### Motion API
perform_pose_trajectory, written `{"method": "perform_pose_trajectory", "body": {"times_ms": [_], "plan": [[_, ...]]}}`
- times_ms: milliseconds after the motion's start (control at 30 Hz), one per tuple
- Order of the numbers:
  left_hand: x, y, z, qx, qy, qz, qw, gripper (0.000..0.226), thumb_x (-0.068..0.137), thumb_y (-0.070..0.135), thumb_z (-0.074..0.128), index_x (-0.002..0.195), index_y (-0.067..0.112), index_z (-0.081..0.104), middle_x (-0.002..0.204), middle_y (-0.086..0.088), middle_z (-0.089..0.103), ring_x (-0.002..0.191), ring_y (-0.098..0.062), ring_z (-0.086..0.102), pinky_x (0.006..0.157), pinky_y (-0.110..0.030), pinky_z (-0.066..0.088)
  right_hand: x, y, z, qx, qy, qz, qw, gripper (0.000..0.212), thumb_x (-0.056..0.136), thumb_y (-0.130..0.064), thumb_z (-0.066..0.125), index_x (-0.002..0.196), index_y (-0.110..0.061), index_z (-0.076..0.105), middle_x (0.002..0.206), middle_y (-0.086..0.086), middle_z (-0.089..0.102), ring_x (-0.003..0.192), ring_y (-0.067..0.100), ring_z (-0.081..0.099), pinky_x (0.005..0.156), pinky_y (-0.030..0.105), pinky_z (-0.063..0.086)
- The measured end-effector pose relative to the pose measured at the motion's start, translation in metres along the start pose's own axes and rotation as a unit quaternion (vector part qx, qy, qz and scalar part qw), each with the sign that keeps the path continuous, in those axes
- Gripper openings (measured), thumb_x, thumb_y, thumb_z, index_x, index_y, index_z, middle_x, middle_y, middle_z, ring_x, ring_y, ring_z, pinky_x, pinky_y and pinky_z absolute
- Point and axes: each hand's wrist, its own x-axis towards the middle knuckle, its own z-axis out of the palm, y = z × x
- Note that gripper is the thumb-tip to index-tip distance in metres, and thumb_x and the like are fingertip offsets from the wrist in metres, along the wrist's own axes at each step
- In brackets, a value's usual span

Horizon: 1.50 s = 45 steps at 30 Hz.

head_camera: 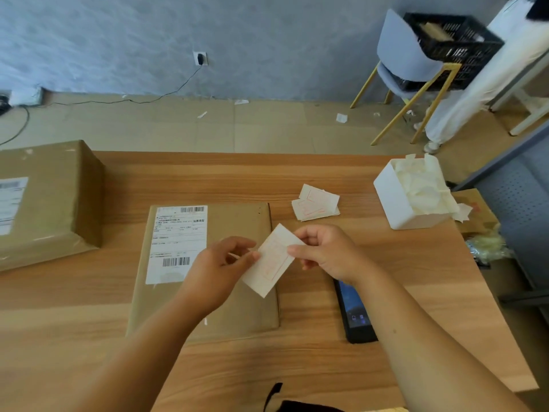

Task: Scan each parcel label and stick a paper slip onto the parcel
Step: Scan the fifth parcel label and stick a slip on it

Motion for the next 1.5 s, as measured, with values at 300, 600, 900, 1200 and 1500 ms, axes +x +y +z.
{"method": "perform_pose_trajectory", "body": {"times_ms": [300, 600, 900, 1200, 1500], "plan": [[-0.032, -0.017, -0.028, -0.115, -0.035, -0.030, 0.992, 0.006, 0.081, 0.021, 0.070, 0.077, 0.019, 0.066, 0.070, -0.001, 0.070, 0.059, -0.004, 0.060, 0.058, -0.019, 0.046, -0.010, -0.017, 0.078, 0.128, 0.154, -0.034, 0.979, 0.008, 0.089, -0.014, 0.065, 0.082, -0.018, 0.063, 0.074, -0.007, 0.073, 0.070, 0.008, 0.068, 0.059, 0.022, 0.052], [-0.046, -0.024, -0.063, -0.186, 0.001, 0.005, 0.983, 0.012, 0.086, 0.012, 0.060, 0.077, 0.014, 0.068, 0.067, 0.006, 0.069, 0.057, -0.003, 0.056, 0.054, -0.015, 0.045, -0.024, -0.033, 0.111, 0.039, 0.123, -0.076, 0.989, 0.009, 0.086, -0.014, 0.067, 0.081, -0.020, 0.064, 0.078, -0.005, 0.070, 0.074, 0.011, 0.067, 0.064, 0.025, 0.053], [-0.056, -0.029, -0.076, -0.228, -0.004, 0.020, 0.973, 0.017, 0.084, 0.001, 0.057, 0.073, 0.011, 0.065, 0.064, 0.003, 0.067, 0.055, -0.005, 0.054, 0.053, -0.017, 0.044, -0.031, -0.047, 0.121, 0.009, 0.108, -0.122, 0.987, 0.016, 0.085, -0.008, 0.068, 0.077, -0.021, 0.066, 0.073, -0.010, 0.065, 0.070, 0.007, 0.061, 0.061, 0.020, 0.050], [-0.063, -0.034, -0.085, -0.238, -0.020, 0.031, 0.971, 0.026, 0.085, 0.007, 0.059, 0.066, 0.021, 0.070, 0.068, 0.000, 0.070, 0.060, -0.007, 0.057, 0.062, -0.024, 0.046, -0.032, -0.053, 0.125, -0.022, 0.087, -0.136, 0.987, 0.016, 0.084, -0.011, 0.070, 0.077, -0.025, 0.067, 0.070, -0.013, 0.066, 0.069, 0.005, 0.062, 0.060, 0.017, 0.049], [-0.065, -0.036, -0.089, -0.288, -0.055, 0.033, 0.956, 0.009, 0.072, 0.019, 0.063, 0.067, 0.019, 0.071, 0.069, -0.003, 0.069, 0.060, -0.007, 0.056, 0.059, -0.019, 0.046, -0.031, -0.055, 0.130, -0.020, 0.082, -0.135, 0.987, 0.016, 0.084, -0.010, 0.070, 0.077, -0.024, 0.066, 0.069, -0.013, 0.066, 0.067, 0.003, 0.061, 0.060, 0.016, 0.049]]}}
